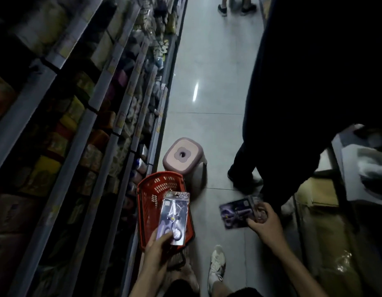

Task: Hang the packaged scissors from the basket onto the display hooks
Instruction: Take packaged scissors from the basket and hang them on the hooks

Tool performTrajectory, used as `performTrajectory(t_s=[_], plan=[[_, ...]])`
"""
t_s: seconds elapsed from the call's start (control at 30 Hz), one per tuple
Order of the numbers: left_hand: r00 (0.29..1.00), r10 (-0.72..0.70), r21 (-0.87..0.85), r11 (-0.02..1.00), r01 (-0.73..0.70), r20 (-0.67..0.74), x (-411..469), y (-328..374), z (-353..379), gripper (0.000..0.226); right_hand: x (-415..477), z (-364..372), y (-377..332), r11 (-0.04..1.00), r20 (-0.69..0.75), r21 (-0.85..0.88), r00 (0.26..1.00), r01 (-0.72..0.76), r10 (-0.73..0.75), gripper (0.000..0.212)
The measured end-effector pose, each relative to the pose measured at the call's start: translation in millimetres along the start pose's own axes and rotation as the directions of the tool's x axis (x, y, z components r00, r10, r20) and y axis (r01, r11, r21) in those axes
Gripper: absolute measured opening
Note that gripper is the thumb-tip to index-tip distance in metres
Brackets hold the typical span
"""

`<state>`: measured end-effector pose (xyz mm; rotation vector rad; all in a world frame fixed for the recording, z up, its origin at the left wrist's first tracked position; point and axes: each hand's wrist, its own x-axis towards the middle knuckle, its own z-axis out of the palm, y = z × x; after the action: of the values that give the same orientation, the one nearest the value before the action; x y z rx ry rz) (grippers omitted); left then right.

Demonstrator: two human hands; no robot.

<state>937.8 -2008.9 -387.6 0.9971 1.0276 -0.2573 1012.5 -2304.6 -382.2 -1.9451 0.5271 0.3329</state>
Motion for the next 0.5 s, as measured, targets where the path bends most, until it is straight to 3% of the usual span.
performTrajectory(t_s=[0.13, 0.23, 0.3, 0.4, 0.5], plan=[[0.993, 0.022, 0.084, 0.996, -0.032, 0.119, -18.9, 5.0, 25.0, 0.036, -35.6, -27.8, -4.8, 0.974, -0.08, 0.227, 0.996, -0.012, 0.031, 0.048], [0.979, 0.052, 0.184, 0.979, -0.089, 0.195, -27.1, 11.2, 44.0, 0.048, -68.5, -45.3, -9.2, 0.915, -0.255, 0.403, 0.964, 0.03, 0.081, 0.054], [0.961, 0.049, 0.256, 0.959, -0.122, 0.272, -30.2, 16.4, 53.3, 0.035, -91.3, -58.1, -10.2, 0.892, -0.379, 0.437, 0.923, 0.115, 0.067, 0.058], [0.908, 0.003, 0.359, 0.918, -0.169, 0.418, -35.5, 20.7, 72.1, 0.031, -127.1, -80.6, -1.1, 0.954, -0.482, 0.246, 0.875, 0.173, -0.034, 0.063], [0.857, 0.024, 0.411, 0.87, -0.272, 0.515, -43.7, 18.1, 95.9, 0.029, -167.1, -100.2, 10.8, 0.991, -0.517, -0.121, 0.849, 0.057, -0.112, 0.049]])
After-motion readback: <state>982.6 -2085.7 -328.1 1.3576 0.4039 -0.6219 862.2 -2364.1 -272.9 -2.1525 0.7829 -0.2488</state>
